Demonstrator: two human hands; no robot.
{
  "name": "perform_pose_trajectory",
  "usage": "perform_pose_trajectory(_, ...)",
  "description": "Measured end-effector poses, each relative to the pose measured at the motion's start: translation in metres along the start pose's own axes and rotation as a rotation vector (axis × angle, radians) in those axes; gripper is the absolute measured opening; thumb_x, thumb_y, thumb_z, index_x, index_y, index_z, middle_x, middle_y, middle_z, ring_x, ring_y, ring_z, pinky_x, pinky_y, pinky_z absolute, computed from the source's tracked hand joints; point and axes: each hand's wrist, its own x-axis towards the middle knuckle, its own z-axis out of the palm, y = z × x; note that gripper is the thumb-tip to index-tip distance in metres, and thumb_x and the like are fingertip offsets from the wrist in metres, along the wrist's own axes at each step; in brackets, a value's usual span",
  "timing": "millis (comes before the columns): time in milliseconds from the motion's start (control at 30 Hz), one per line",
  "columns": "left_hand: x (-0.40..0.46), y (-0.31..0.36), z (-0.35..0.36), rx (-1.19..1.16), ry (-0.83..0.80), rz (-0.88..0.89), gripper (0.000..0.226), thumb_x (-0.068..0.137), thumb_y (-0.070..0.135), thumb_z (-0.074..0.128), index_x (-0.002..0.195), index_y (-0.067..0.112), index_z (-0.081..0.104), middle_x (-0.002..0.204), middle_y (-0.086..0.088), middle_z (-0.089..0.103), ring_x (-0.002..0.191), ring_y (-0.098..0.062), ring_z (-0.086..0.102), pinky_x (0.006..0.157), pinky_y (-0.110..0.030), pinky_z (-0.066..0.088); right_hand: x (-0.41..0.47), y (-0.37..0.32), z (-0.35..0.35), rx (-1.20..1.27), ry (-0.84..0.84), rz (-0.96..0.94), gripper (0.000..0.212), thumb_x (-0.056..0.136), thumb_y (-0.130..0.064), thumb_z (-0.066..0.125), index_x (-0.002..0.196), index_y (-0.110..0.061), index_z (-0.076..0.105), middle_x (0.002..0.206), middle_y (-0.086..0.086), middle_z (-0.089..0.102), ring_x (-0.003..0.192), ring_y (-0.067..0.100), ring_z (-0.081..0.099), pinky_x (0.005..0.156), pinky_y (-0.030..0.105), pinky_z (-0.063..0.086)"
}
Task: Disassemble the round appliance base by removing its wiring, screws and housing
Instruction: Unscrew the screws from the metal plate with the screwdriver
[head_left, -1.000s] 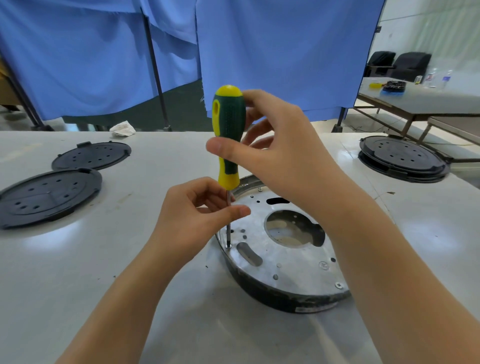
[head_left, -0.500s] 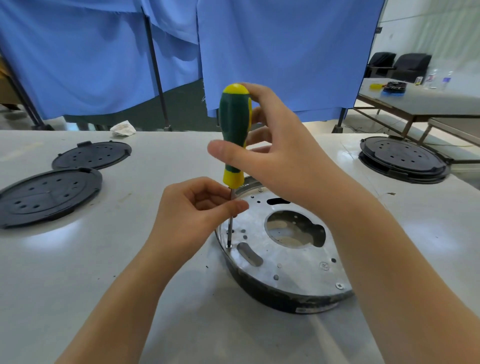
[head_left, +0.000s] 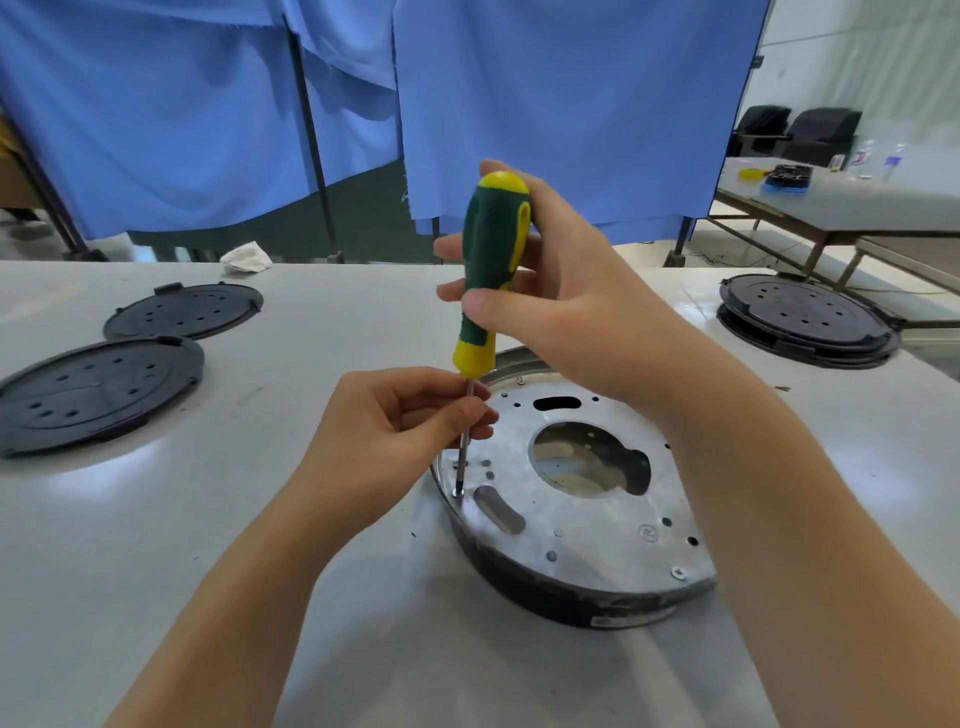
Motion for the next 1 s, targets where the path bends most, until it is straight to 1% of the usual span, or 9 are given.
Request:
perform_pose_trajectory(67, 0.000, 0.000, 0.001, 0.005, 0.062, 0.019, 0.011, 0.059, 0.028, 0.076, 0.071, 0.026, 0.076, 0.072, 0.000, 0.075, 0.069, -0.019, 0.074, 0.064, -0.019, 0.056, 0.000, 0.000, 0.003, -0.087, 0.018, 0.013, 0.057, 0.086, -0.027, 0.070, 0.133, -0.029, 0.038, 0.117, -0.004, 0.061, 0.098, 0.009, 0.065, 0.081, 0.026, 0.056)
perform_pose_trajectory(167, 0.002, 0.000, 0.001, 0.090, 0.143, 0.046, 0.024, 0.051, 0.036, 0.081, 0.068, 0.022, 0.072, 0.065, 0.002, 0.072, 0.060, -0.013, 0.070, 0.059, -0.018, 0.055, 0.001, 0.000, 0.010, -0.167, 0.074, -0.009, 0.044, 0.079, -0.040, 0.074, 0.115, -0.028, 0.052, 0.098, -0.010, 0.061, 0.080, 0.001, 0.062, 0.062, 0.009, 0.046)
perform_pose_trajectory(300, 0.002, -0.002, 0.003, 0.151, 0.177, 0.071, 0.031, 0.049, 0.044, 0.082, 0.066, 0.023, 0.066, 0.064, 0.003, 0.069, 0.057, -0.009, 0.064, 0.056, -0.016, 0.053, 0.002, 0.000, 0.013, -0.218, 0.152, -0.050, 0.026, 0.078, -0.036, 0.077, 0.092, -0.025, 0.058, 0.085, -0.008, 0.064, 0.070, 0.002, 0.061, 0.064, 0.016, 0.052)
perform_pose_trajectory(467, 0.003, -0.001, -0.003, 0.142, 0.038, 0.016, 0.012, 0.074, 0.037, 0.066, 0.083, 0.031, 0.072, 0.081, 0.007, 0.075, 0.078, -0.013, 0.072, 0.073, -0.022, 0.058, 0.002, -0.002, 0.003, -0.144, 0.092, -0.037, 0.032, 0.086, -0.012, 0.069, 0.114, -0.018, 0.054, 0.101, 0.001, 0.069, 0.083, 0.011, 0.070, 0.081, 0.028, 0.057)
perform_pose_trajectory(600, 0.001, -0.001, -0.002, 0.095, -0.067, -0.020, 0.020, 0.088, 0.013, 0.059, 0.094, 0.027, 0.070, 0.087, 0.009, 0.076, 0.081, -0.012, 0.073, 0.069, -0.017, 0.056, 0.001, -0.002, -0.003, 0.005, -0.020, 0.006, 0.044, 0.092, -0.001, 0.056, 0.126, -0.023, 0.041, 0.116, 0.008, 0.064, 0.095, 0.015, 0.070, 0.090, 0.038, 0.056)
perform_pose_trajectory(700, 0.001, -0.001, -0.001, 0.038, -0.008, -0.022, 0.019, 0.084, 0.006, 0.065, 0.088, 0.023, 0.073, 0.080, 0.003, 0.076, 0.077, -0.016, 0.074, 0.066, -0.018, 0.056, 0.001, 0.001, -0.001, -0.061, 0.003, 0.042, 0.048, 0.087, -0.022, 0.067, 0.128, -0.027, 0.042, 0.114, -0.002, 0.064, 0.094, 0.010, 0.068, 0.087, 0.034, 0.056)
perform_pose_trajectory(800, 0.001, -0.001, 0.001, 0.035, 0.109, 0.014, 0.013, 0.068, 0.014, 0.079, 0.075, 0.024, 0.075, 0.070, 0.000, 0.075, 0.066, -0.016, 0.073, 0.061, -0.016, 0.055, 0.001, 0.004, 0.006, -0.184, 0.068, 0.050, 0.045, 0.078, -0.046, 0.074, 0.112, -0.032, 0.049, 0.096, -0.013, 0.061, 0.077, -0.004, 0.062, 0.067, 0.013, 0.049)
perform_pose_trajectory(900, 0.002, -0.002, 0.004, 0.068, 0.182, 0.034, 0.021, 0.050, 0.034, 0.083, 0.066, 0.026, 0.073, 0.063, 0.002, 0.071, 0.056, -0.011, 0.068, 0.057, -0.015, 0.053, 0.003, 0.006, 0.011, -0.268, 0.110, 0.027, 0.038, 0.075, -0.046, 0.076, 0.101, -0.027, 0.056, 0.085, -0.012, 0.061, 0.074, 0.000, 0.061, 0.059, 0.012, 0.048)
perform_pose_trajectory(1000, 0.003, -0.004, 0.004, 0.121, 0.179, 0.031, 0.025, 0.051, 0.041, 0.081, 0.068, 0.026, 0.071, 0.066, 0.006, 0.071, 0.060, -0.008, 0.067, 0.059, -0.015, 0.053, 0.004, 0.006, 0.008, -0.306, 0.119, 0.034, 0.039, 0.072, -0.044, 0.079, 0.098, -0.023, 0.060, 0.083, -0.009, 0.064, 0.072, 0.001, 0.061, 0.063, 0.016, 0.052)
